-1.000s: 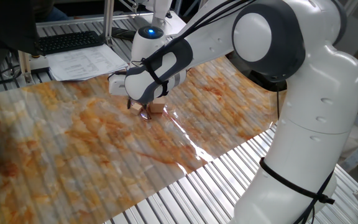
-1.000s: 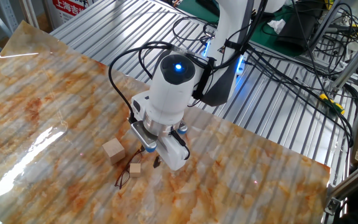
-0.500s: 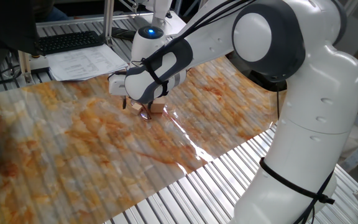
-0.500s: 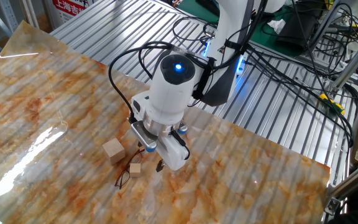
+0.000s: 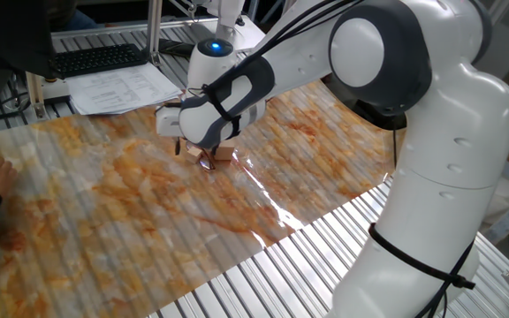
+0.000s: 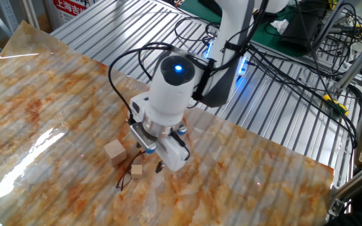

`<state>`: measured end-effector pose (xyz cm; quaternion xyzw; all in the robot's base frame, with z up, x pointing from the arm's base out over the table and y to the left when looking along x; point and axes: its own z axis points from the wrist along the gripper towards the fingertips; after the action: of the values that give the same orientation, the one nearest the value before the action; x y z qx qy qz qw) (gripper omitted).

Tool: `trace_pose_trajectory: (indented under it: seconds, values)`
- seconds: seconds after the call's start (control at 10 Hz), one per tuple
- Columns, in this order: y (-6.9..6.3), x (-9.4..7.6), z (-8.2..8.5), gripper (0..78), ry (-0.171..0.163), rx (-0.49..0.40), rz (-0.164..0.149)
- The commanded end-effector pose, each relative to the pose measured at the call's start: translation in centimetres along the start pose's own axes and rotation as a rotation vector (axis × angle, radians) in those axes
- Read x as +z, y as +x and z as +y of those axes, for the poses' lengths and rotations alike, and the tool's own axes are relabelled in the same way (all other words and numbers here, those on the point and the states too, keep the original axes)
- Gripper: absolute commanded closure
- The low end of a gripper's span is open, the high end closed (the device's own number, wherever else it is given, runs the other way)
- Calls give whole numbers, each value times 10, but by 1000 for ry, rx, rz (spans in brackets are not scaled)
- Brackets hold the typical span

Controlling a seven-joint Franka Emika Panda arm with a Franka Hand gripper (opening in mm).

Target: Unfold the leg of the glasses (with one hand)

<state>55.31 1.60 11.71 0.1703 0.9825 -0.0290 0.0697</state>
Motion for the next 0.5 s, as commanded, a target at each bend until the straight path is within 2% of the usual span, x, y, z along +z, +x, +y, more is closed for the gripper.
trace_pose_trajectory:
  seconds: [0.1, 0.5]
  values:
    - [-9, 11, -17, 1, 3, -56, -19]
    - [-6, 20, -23, 1, 2, -65, -20]
